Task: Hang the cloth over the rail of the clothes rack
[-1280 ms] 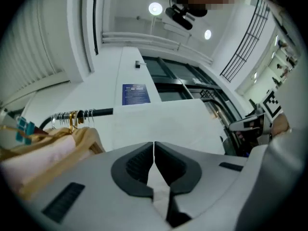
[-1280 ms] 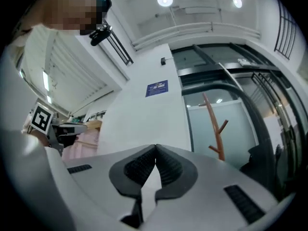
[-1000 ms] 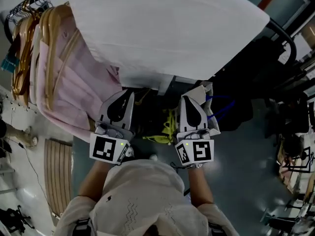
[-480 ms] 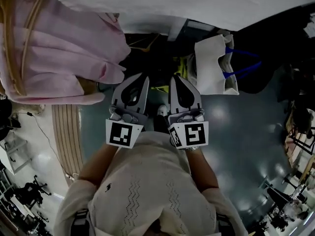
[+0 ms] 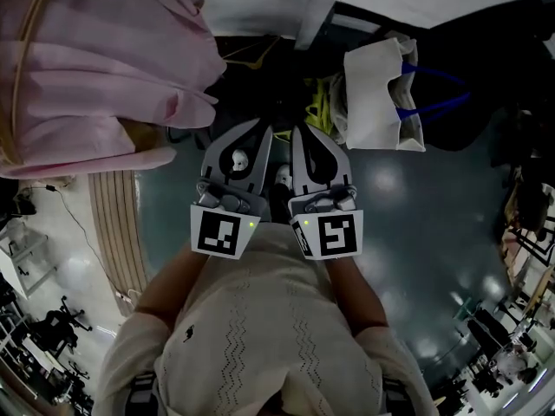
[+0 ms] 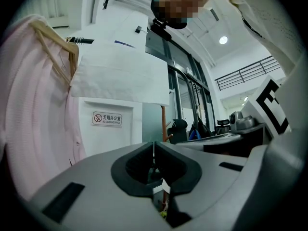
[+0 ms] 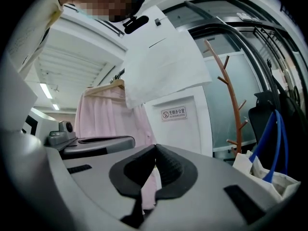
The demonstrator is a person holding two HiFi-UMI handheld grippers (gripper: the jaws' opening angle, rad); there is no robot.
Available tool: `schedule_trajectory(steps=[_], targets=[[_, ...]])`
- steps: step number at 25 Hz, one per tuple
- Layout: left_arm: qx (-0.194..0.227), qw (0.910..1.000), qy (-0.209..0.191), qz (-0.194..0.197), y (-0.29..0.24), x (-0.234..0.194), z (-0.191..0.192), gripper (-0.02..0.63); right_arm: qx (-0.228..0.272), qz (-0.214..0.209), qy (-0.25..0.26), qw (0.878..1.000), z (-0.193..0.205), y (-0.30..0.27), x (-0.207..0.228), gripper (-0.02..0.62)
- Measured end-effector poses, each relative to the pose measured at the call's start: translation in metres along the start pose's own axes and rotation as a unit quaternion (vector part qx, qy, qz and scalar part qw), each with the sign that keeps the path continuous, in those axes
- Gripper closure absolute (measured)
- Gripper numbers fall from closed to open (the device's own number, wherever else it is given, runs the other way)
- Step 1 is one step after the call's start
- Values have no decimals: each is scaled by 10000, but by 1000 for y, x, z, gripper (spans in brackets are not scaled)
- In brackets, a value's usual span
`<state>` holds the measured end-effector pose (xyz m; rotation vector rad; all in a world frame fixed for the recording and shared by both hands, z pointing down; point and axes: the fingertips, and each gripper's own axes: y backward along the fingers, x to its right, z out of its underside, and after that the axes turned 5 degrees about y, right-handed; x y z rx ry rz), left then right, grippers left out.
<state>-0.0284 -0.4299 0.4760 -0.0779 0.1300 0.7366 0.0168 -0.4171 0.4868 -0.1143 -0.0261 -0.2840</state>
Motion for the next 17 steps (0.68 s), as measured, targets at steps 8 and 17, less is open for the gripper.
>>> schedule_trajectory(steps=[8,17], targets=[[-64,9999,-71,-139,0,17,4,584,37,-199,79,9998,0,10,4,577],[-156,9992,-149,-336,5,41,14,584,69,-476,71,9988,4,26,13,577]])
